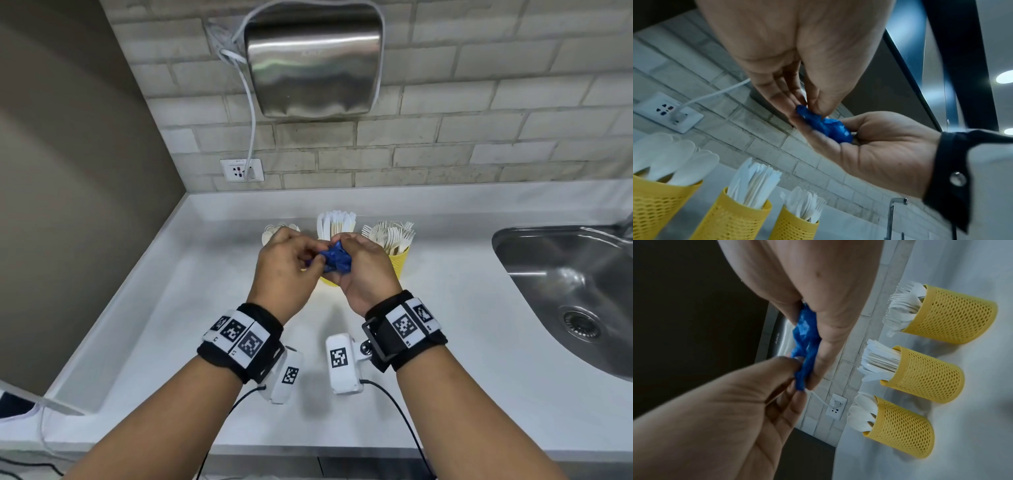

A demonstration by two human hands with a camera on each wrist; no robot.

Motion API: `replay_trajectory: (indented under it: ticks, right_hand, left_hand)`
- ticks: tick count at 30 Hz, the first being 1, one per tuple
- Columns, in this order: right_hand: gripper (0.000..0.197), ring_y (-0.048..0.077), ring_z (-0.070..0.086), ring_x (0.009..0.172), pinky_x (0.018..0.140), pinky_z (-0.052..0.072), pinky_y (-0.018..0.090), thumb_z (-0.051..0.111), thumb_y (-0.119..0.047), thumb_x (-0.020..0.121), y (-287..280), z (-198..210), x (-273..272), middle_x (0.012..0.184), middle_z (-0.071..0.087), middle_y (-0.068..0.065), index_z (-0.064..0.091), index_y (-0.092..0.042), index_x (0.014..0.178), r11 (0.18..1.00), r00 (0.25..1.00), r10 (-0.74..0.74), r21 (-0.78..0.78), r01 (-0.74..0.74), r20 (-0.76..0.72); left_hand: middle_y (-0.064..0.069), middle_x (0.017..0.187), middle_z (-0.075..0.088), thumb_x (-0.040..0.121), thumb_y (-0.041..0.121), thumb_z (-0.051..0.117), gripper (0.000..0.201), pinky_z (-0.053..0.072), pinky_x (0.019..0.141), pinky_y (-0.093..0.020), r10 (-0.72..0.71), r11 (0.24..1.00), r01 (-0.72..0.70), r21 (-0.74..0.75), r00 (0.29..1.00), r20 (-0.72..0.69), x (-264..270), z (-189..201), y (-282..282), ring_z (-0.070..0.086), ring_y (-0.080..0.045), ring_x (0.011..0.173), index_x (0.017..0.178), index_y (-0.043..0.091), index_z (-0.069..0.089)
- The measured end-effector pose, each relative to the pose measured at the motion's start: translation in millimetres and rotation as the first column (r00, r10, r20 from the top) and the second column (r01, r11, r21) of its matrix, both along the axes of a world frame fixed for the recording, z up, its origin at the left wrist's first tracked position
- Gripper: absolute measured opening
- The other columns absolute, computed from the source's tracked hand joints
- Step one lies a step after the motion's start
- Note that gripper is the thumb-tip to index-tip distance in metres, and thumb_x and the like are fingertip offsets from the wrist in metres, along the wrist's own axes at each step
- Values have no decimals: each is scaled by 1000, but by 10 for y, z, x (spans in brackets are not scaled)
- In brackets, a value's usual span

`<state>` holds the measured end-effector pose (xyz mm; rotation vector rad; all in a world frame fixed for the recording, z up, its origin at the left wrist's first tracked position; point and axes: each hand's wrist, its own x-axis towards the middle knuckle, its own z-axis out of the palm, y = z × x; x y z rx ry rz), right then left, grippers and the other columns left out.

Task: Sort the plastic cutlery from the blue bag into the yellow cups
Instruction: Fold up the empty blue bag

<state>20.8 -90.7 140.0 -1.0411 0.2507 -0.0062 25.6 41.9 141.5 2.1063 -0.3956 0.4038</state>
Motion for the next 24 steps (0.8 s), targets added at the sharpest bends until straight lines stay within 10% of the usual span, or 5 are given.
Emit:
replay_trajectory:
  ticks: [7, 12, 17, 20, 24]
  right_hand:
    - [19, 27, 63, 69, 53, 51, 33, 46, -27, 107, 191, -51, -22, 83, 62, 15, 51, -13, 95, 973, 997, 22, -229, -40, -80]
    - [12, 28, 63, 69, 51, 51, 31, 48, -20, 106, 38, -72, 50, 88, 62, 15, 49, -15, 95, 945, 995, -80, -322, 54, -66]
    - [17, 27, 63, 63, 57, 50, 32, 45, -4, 104, 7, -8, -27, 76, 64, 16, 61, -8, 100, 996, 992, 39, -77, -49, -124]
    - [30, 26, 70, 74, 75, 60, 46, 40, -14, 109, 118, 95, -182, 77, 71, 13, 60, -5, 88, 992, 989, 122, 34, -119, -84]
    - [40, 29, 65, 72, 69, 59, 48, 46, -30, 108, 190, -11, -182, 70, 65, 13, 58, -5, 79, 984, 998, 25, -175, -33, -52]
  left_hand:
    - [3, 80, 71, 84, 3, 68, 29, 57, 73, -30, 13, 995, -3, 104, 995, -96, -83, 13, -47, 67, -12, 70, 103, 23, 79]
    - [3, 111, 70, 92, 0, 70, 57, 57, 87, -16, -257, 966, 246, -79, 947, -192, -151, 33, 58, 73, -3, 94, 142, 23, 56]
    - [4, 99, 74, 83, 3, 81, 35, 46, 85, -5, -221, 953, 192, 235, 970, 105, -85, -60, 120, 67, -2, 87, 114, 18, 77]
    - [9, 84, 72, 78, 9, 80, 24, 46, 76, -22, -132, 953, 83, 292, 980, 151, -17, -38, 103, 60, -15, 81, 96, 24, 82]
    - [15, 77, 50, 82, 16, 79, 15, 35, 70, -25, -102, 918, 36, 394, 984, 148, -35, -62, 77, 48, -22, 83, 87, 30, 81]
